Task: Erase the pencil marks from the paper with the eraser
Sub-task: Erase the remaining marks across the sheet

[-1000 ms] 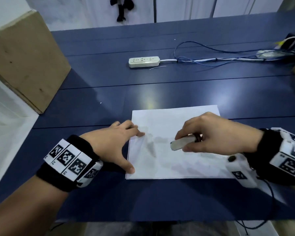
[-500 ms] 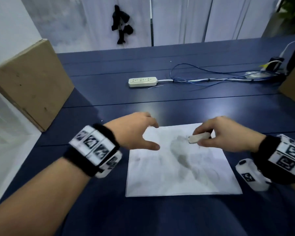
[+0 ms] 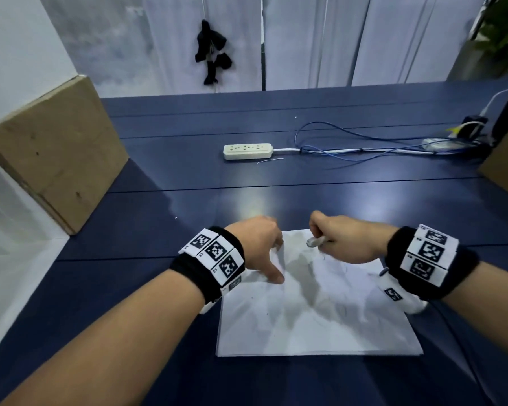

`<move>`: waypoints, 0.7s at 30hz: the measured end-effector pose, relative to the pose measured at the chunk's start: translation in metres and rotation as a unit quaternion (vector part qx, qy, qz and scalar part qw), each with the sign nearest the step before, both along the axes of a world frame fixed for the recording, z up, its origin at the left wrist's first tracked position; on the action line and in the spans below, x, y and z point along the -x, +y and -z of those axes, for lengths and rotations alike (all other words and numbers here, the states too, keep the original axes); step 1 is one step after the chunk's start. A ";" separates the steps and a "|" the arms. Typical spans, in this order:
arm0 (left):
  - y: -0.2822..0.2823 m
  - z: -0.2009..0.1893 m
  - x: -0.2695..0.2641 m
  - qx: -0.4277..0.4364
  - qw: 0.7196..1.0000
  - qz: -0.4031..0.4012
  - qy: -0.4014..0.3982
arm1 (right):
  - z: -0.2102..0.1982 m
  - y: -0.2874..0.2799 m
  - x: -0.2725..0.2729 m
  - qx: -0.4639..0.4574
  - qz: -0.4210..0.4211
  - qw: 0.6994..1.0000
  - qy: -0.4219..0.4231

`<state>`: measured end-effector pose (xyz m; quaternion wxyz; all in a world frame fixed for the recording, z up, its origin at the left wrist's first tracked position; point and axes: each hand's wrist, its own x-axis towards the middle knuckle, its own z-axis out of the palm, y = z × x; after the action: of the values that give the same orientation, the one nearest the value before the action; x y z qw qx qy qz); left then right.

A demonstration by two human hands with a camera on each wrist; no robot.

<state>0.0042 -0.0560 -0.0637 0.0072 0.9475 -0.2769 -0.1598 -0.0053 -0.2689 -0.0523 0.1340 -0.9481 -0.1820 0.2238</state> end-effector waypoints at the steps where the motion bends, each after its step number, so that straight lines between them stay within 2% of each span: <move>1: 0.000 0.000 -0.001 -0.001 1.000 -0.003 0.002 | 0.001 0.004 0.000 -0.003 -0.007 1.000 0.016; 7: -0.001 0.001 -0.004 0.002 1.000 -0.021 0.017 | 0.003 0.012 -0.008 -0.008 -0.043 0.999 -0.011; 12: 0.000 0.003 -0.005 0.011 1.000 -0.022 0.014 | 0.002 0.010 -0.016 0.014 -0.046 0.989 -0.140; 15: 0.002 0.003 -0.006 0.005 1.000 -0.018 0.003 | 0.000 0.006 -0.009 0.002 -0.079 0.988 -0.135; 19: 0.002 0.005 -0.006 0.000 1.000 -0.018 -0.006 | 0.000 0.005 0.013 -0.018 -0.162 0.984 -0.067; 21: 0.003 0.005 -0.005 0.004 1.000 -0.019 -0.007 | -0.003 0.008 0.007 -0.003 -0.137 0.987 -0.081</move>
<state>0.0089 -0.0534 -0.0686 0.0125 0.9537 -0.2594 -0.1515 -0.0126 -0.2613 -0.0496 0.0898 -0.9288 -0.3210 0.1620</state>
